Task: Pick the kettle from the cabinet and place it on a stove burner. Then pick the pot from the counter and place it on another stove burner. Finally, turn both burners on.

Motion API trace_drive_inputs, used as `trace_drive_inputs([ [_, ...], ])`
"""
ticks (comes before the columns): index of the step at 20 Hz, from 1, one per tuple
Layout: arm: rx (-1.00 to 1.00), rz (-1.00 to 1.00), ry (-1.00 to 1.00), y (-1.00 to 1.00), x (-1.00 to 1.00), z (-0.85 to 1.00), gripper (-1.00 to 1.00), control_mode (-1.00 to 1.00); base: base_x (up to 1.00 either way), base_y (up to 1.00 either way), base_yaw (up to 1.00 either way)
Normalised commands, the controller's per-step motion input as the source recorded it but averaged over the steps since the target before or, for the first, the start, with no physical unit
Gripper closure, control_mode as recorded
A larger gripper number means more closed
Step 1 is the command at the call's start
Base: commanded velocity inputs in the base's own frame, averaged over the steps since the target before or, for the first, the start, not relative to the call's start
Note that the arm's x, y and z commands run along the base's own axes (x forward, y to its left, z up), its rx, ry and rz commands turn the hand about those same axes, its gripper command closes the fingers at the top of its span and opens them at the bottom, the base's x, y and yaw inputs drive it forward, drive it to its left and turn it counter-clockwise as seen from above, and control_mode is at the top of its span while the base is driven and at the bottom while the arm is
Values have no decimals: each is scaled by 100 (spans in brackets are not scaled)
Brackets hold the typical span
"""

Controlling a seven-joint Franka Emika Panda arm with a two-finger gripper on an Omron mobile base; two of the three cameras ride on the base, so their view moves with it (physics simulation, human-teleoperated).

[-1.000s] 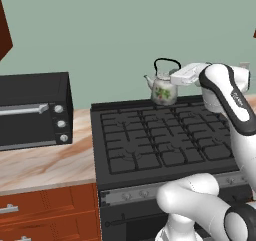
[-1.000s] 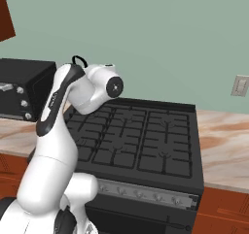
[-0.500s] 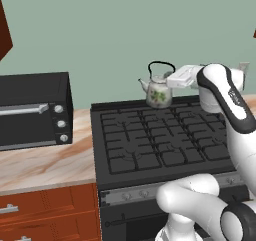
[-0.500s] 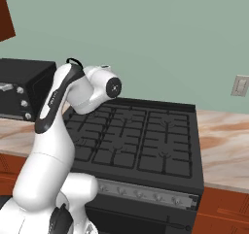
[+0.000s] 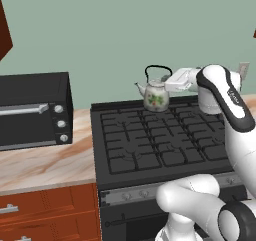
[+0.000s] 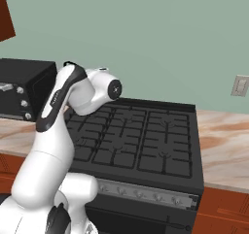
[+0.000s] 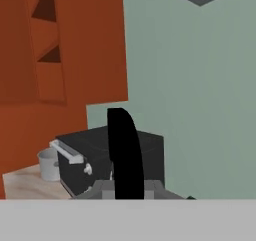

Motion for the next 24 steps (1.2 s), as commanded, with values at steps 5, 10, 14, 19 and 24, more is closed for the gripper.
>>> trace_drive_inputs([
  [5, 0, 4, 0, 9, 0, -17, 100, -100, 0, 0, 0],
  [10, 0, 2, 0, 8, 4, -21, 100, -100, 0, 0, 0],
  [14, 1, 1, 0, 8, 6, -24, 100, -100, 0, 0, 0],
  [19, 1, 0, 0, 10, 15, -23, 100, -100, 0, 0, 0],
  [24, 2, 0, 0, 8, 21, -19, 100, -100, 0, 0, 0],
])
